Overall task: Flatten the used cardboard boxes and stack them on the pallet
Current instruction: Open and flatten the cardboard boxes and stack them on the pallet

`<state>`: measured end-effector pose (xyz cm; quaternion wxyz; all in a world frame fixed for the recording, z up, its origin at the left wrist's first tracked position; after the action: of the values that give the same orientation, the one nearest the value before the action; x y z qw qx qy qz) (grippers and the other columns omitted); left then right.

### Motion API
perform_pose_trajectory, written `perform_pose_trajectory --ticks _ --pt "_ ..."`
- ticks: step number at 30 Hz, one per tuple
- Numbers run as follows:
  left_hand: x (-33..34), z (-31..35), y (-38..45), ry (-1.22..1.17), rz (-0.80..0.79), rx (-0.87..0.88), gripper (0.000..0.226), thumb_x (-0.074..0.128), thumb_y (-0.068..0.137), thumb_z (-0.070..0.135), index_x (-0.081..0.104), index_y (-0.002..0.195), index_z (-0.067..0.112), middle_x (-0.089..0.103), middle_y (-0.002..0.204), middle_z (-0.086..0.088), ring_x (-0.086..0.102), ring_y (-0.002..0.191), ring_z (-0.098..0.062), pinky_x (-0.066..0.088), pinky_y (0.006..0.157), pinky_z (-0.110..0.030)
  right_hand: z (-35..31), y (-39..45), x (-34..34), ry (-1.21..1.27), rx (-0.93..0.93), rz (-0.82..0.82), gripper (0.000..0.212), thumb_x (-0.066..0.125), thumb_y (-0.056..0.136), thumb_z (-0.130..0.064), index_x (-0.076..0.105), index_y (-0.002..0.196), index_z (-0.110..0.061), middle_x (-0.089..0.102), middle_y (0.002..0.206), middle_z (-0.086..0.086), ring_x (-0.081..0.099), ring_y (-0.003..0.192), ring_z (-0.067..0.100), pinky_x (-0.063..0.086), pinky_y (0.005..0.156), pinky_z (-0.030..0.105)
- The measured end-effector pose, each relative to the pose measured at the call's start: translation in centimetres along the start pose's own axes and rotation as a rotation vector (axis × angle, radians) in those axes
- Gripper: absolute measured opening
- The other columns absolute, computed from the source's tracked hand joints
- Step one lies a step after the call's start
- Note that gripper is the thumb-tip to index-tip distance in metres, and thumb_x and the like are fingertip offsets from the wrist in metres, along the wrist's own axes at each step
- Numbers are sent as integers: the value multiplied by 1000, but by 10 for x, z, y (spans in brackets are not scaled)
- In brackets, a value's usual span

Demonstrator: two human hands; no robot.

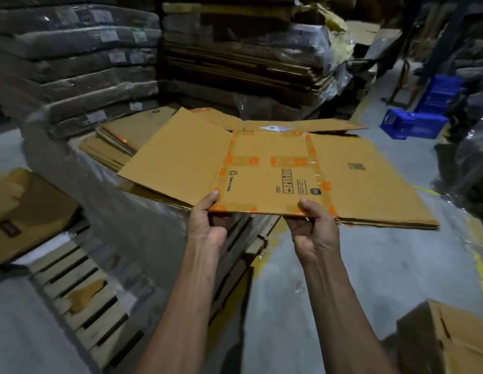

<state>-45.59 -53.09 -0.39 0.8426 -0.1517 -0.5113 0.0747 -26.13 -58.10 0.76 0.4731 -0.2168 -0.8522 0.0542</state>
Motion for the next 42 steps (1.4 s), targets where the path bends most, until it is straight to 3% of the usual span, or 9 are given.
perform_pose_trajectory --ticks 4,9,14,18,22,26,29,34,42 --pt "19 32 54 -9 -47 35 13 57 88 -6 66 95 0 75 89 -18 74 80 -30 55 88 -57 17 52 44 5 -2 -22 11 56 88 11 60 91 1 65 95 19 65 86 32 63 62 42" --pt "45 80 110 29 -72 130 51 66 71 0 62 122 3 67 124 -22 63 116 -39 47 99 -64 39 106 98 94 51 -94 31 51 91 9 60 120 1 73 102 19 73 87 31 62 74 45" --pt "56 118 158 -27 -33 216 40 64 76 -1 63 116 1 71 113 -20 70 102 -34 56 89 -55 65 169 151 89 153 -170 34 51 89 11 59 119 -3 72 110 20 69 99 34 63 73 44" --pt "58 134 210 -93 26 291 30 65 75 -4 66 106 -2 71 112 -22 63 117 -39 43 108 -57 87 233 189 48 252 -215 33 51 90 11 60 118 -3 69 114 20 67 100 34 63 61 38" --pt "58 139 261 -215 82 382 25 63 80 -7 64 105 -2 72 106 -22 66 113 -38 44 108 -54 109 305 216 -6 368 -291 30 53 88 12 62 111 -6 72 107 17 67 100 34 63 65 40" --pt "58 124 306 -340 224 462 19 62 86 -5 64 103 4 76 91 -17 75 82 -31 57 83 -50 124 374 229 -149 502 -316 27 58 86 11 62 108 -6 75 98 17 69 98 34 63 74 44" --pt "51 92 350 -400 364 412 17 62 93 2 65 110 3 75 93 -18 74 78 -30 54 93 -51 138 429 222 -236 596 -210 21 60 91 6 61 111 -1 71 108 23 67 102 37 60 75 49" --pt "11 24 393 -316 675 184 18 57 99 7 58 113 -4 57 136 -21 56 127 -33 47 107 -41 162 509 179 -686 617 -16 29 53 99 2 55 127 -1 67 118 20 67 106 34 57 93 47" --pt "-6 21 419 -165 813 106 24 51 102 9 60 123 0 60 131 -27 62 120 -33 51 103 -38 181 550 166 -921 616 -86 17 51 99 2 56 115 2 62 118 24 67 99 33 59 91 39"
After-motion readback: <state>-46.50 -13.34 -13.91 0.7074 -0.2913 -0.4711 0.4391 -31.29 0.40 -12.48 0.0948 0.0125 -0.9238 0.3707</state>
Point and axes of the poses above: each hand's wrist, its own y-axis towards the middle knuckle, its own x-axis out of the palm, z = x × y, the point moved 7 cm from there along y, towards the middle knuckle
